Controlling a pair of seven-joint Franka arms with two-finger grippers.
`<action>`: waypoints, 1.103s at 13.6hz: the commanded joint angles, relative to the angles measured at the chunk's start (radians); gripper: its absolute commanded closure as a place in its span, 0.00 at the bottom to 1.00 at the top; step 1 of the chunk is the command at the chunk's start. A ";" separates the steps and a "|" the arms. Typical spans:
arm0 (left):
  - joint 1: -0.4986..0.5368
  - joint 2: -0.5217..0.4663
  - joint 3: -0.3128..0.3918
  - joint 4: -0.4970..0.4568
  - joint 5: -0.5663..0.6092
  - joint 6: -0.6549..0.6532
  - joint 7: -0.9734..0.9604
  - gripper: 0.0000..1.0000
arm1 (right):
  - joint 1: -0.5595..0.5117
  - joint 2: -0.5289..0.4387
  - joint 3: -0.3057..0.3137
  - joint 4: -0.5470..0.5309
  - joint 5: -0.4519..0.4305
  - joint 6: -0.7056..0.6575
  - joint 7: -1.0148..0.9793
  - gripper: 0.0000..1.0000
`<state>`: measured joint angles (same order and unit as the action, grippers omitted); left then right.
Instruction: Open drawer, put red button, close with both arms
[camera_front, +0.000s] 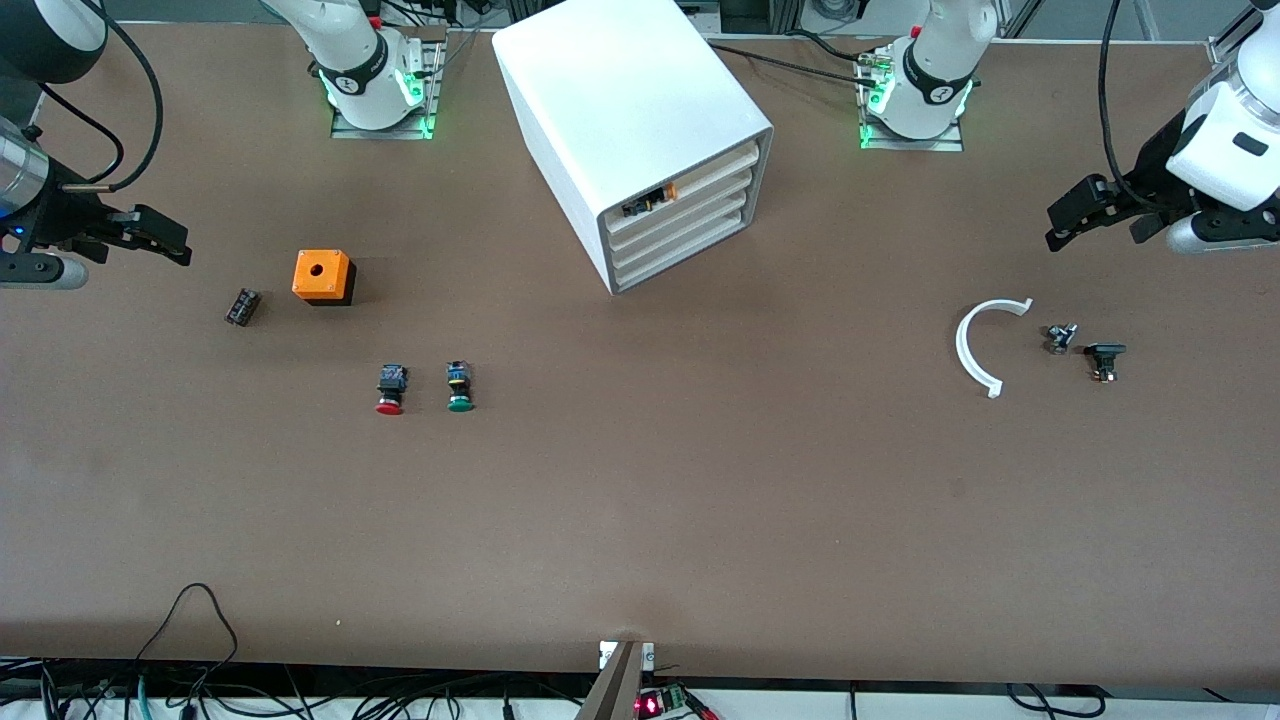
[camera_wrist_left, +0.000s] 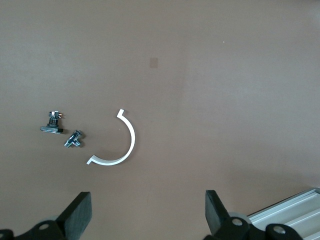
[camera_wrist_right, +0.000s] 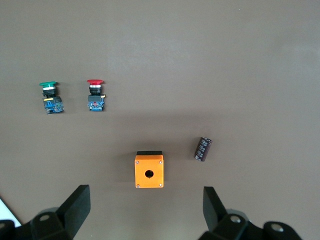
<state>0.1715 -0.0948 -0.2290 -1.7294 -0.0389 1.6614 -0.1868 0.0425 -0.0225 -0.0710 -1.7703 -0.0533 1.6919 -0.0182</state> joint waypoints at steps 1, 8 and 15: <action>-0.003 0.030 -0.009 0.040 0.007 -0.029 0.021 0.00 | 0.002 -0.002 0.010 0.000 0.006 -0.006 0.004 0.00; -0.026 0.104 -0.030 0.036 0.005 -0.069 0.020 0.00 | 0.037 0.125 0.010 0.002 0.052 0.098 0.003 0.00; -0.021 0.262 -0.033 -0.027 -0.180 -0.068 0.171 0.00 | 0.100 0.239 0.010 0.000 0.052 0.190 0.098 0.00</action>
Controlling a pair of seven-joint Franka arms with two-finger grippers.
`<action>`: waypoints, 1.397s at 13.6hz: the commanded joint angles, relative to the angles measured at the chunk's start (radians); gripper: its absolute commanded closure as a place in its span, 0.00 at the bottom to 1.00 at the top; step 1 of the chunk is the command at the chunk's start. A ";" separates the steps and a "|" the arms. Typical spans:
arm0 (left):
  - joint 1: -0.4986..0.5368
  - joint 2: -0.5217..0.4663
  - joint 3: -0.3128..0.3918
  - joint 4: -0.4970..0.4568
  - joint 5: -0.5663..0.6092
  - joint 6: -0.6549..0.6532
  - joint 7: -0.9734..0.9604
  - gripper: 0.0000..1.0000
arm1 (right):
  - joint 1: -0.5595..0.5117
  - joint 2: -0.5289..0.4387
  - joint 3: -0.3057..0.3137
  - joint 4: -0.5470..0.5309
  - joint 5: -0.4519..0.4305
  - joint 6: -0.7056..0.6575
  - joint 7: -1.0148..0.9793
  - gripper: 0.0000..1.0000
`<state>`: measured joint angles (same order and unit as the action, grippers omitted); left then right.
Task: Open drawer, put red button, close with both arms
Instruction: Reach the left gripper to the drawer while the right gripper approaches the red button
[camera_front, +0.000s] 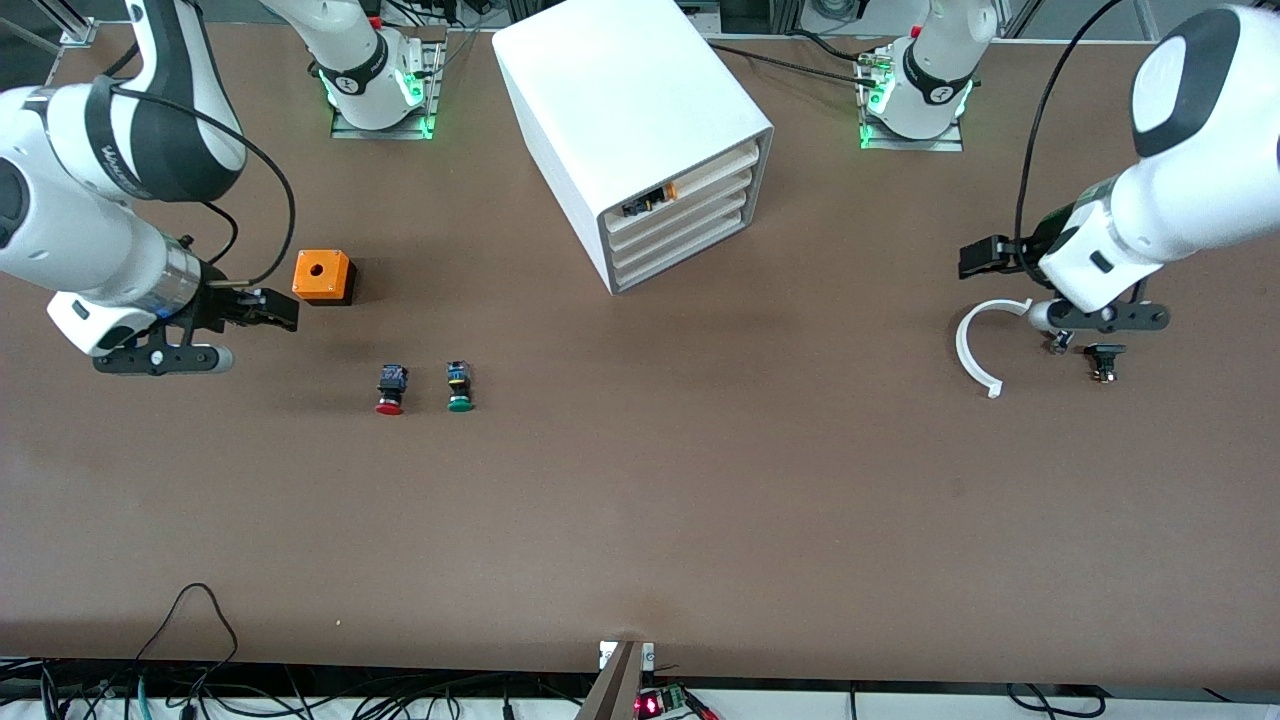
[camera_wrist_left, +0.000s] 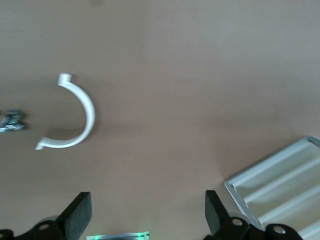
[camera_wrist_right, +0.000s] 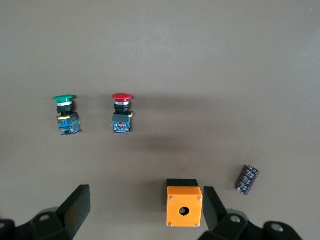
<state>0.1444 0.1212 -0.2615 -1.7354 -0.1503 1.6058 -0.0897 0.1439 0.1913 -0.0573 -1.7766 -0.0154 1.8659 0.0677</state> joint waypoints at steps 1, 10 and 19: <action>0.006 0.061 -0.001 -0.051 -0.145 -0.007 0.091 0.00 | -0.001 0.046 -0.004 -0.001 0.014 0.044 0.015 0.00; -0.037 0.212 -0.019 -0.295 -0.630 0.092 0.374 0.00 | -0.001 0.148 0.047 -0.173 0.011 0.335 0.116 0.00; -0.109 0.253 -0.165 -0.487 -0.833 0.272 0.539 0.00 | -0.001 0.263 0.073 -0.187 0.008 0.504 0.116 0.00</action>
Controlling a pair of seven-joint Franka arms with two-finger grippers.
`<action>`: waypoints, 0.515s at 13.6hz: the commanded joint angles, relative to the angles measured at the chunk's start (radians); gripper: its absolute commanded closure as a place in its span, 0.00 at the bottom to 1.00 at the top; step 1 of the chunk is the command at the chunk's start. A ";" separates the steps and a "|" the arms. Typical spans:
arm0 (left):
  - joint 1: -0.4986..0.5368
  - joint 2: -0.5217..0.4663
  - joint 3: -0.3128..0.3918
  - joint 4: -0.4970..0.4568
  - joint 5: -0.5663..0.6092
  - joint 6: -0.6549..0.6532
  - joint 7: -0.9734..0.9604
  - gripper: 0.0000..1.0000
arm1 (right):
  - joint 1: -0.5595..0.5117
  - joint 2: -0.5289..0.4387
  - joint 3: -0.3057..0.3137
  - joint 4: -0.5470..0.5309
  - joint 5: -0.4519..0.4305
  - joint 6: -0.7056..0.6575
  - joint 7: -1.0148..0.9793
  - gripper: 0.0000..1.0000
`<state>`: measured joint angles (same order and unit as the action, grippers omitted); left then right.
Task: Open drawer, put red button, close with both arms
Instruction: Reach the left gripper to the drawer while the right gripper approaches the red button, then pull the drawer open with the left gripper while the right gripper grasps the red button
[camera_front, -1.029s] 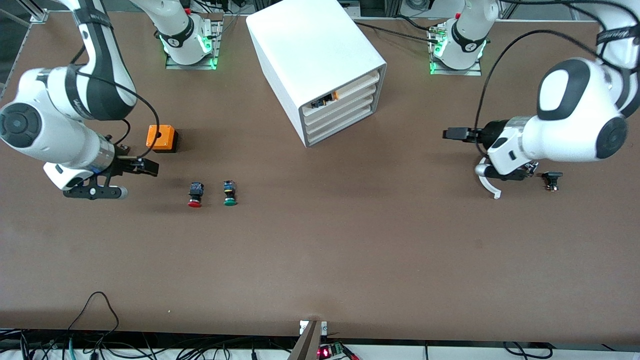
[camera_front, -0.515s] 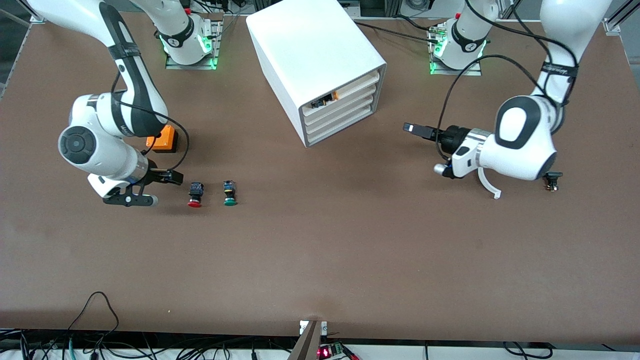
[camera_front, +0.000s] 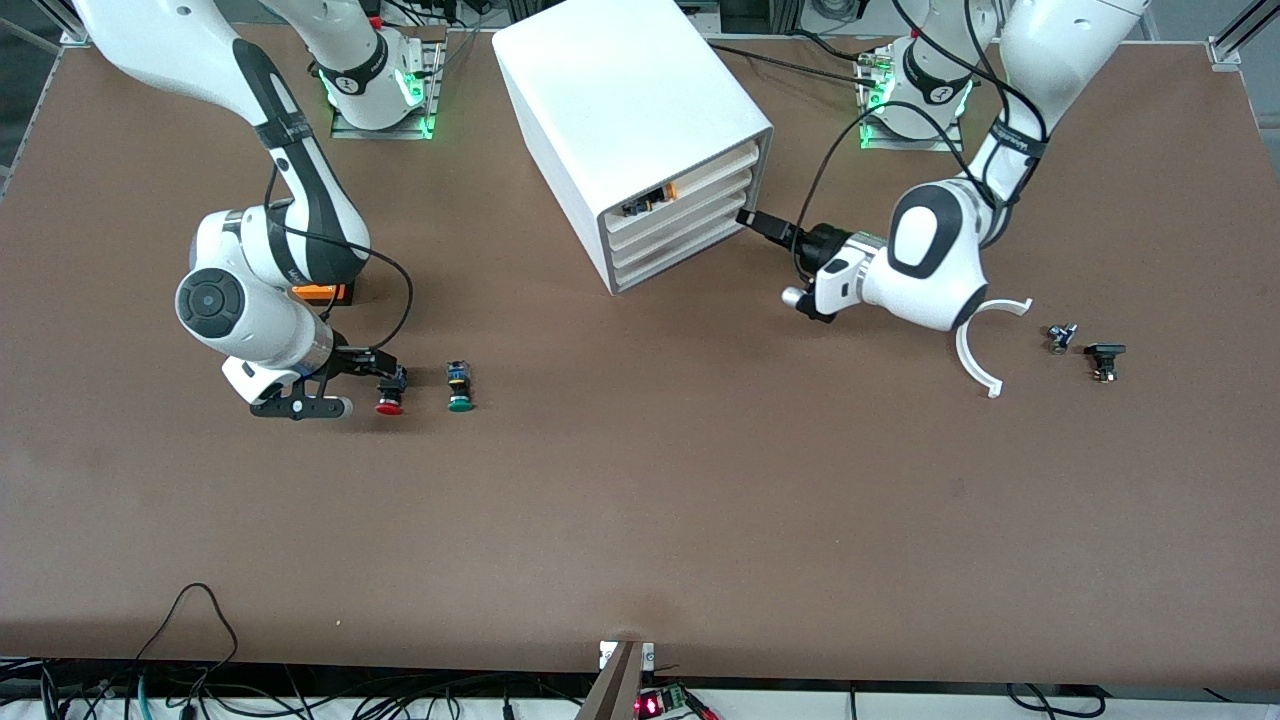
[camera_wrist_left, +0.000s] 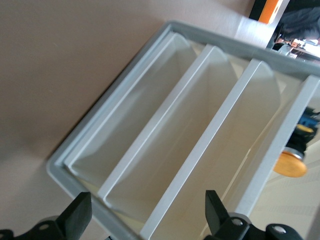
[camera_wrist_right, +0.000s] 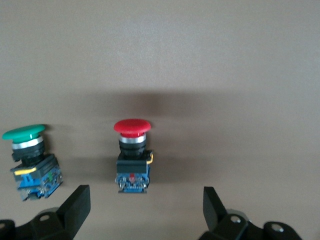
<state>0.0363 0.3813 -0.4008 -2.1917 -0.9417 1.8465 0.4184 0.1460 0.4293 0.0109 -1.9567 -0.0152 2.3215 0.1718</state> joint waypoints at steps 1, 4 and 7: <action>-0.006 -0.006 -0.045 -0.049 -0.066 0.057 0.031 0.00 | -0.002 0.037 0.006 -0.007 0.008 0.071 0.012 0.00; -0.013 0.001 -0.088 -0.069 -0.094 0.131 0.030 0.00 | -0.002 0.071 0.008 0.001 0.008 0.101 0.014 0.00; -0.030 0.005 -0.093 -0.072 -0.100 0.143 0.033 0.24 | 0.000 0.095 0.020 0.002 0.011 0.137 0.017 0.00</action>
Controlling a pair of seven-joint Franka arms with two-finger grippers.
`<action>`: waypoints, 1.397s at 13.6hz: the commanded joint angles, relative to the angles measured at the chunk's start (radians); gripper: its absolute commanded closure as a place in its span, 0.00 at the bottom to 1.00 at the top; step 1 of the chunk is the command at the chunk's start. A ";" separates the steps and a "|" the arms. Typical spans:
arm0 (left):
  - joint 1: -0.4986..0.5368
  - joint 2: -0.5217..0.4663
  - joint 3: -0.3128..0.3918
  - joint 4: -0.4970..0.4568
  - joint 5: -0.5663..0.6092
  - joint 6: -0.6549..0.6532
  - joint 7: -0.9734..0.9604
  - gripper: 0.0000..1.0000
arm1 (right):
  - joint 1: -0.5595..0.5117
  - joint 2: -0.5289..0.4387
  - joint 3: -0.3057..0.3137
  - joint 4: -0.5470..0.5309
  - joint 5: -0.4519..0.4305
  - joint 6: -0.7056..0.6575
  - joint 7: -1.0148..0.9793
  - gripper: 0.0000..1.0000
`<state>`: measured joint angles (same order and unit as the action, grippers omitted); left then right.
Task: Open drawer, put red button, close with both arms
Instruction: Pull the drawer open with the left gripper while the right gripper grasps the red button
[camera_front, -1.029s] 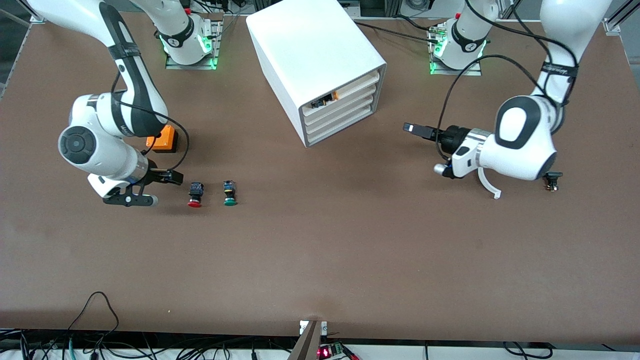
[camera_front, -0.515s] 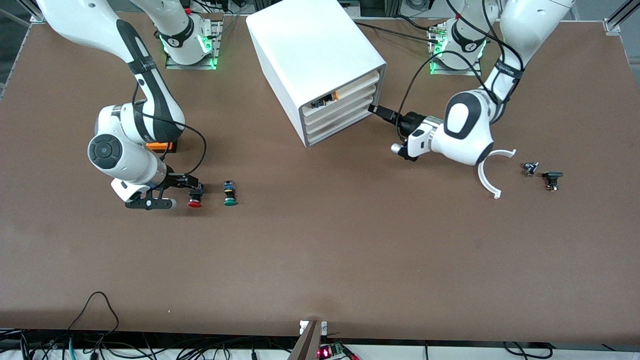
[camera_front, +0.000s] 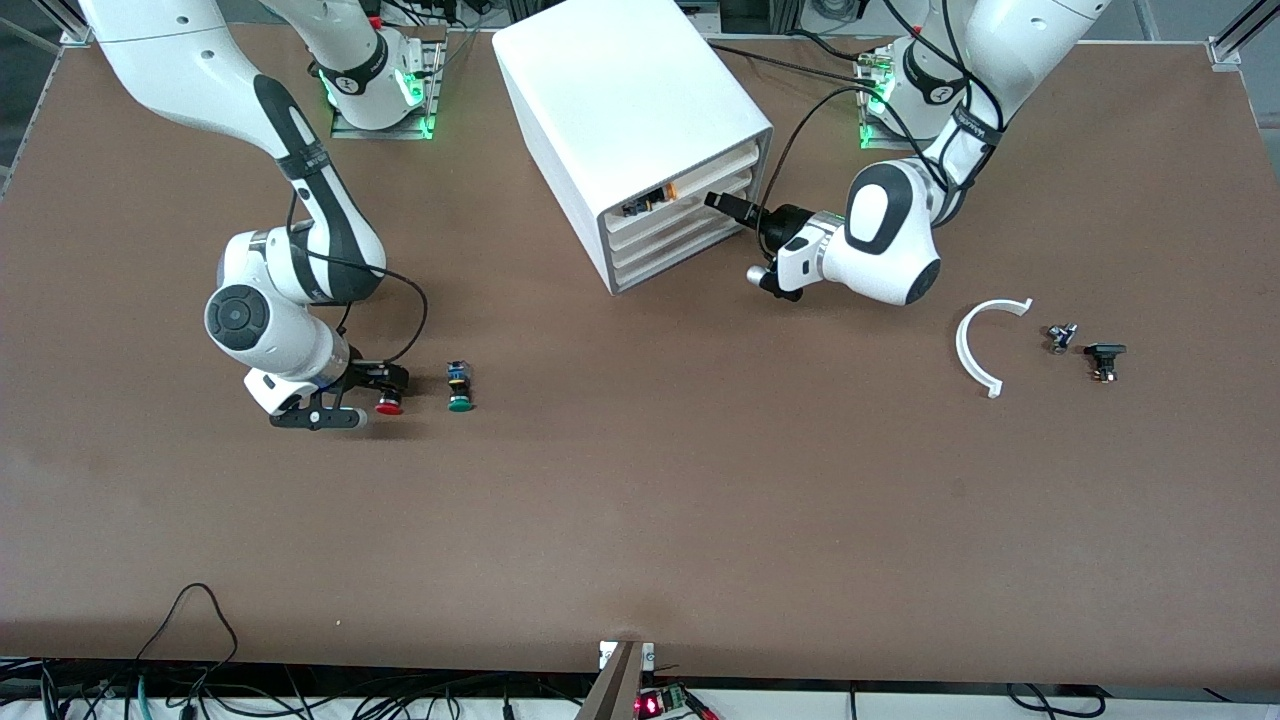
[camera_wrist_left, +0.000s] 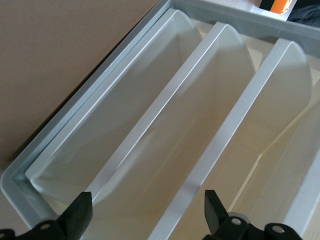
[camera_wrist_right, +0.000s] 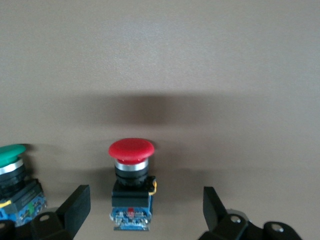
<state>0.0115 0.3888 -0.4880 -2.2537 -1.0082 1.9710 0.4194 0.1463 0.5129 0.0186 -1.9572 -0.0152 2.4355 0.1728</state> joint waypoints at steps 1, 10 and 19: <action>-0.008 -0.002 -0.007 -0.010 -0.035 0.019 0.030 0.36 | -0.001 0.015 0.012 0.003 0.011 0.023 0.022 0.00; 0.001 -0.011 0.003 0.003 -0.027 0.031 0.016 1.00 | 0.002 0.030 0.023 -0.019 0.006 0.027 0.016 0.12; 0.090 -0.010 0.155 0.124 -0.016 0.034 0.027 1.00 | 0.004 0.032 0.035 -0.020 0.006 0.023 0.011 0.69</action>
<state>0.0870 0.3683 -0.3626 -2.1679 -1.0347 1.9727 0.4818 0.1493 0.5509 0.0502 -1.9724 -0.0153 2.4557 0.1867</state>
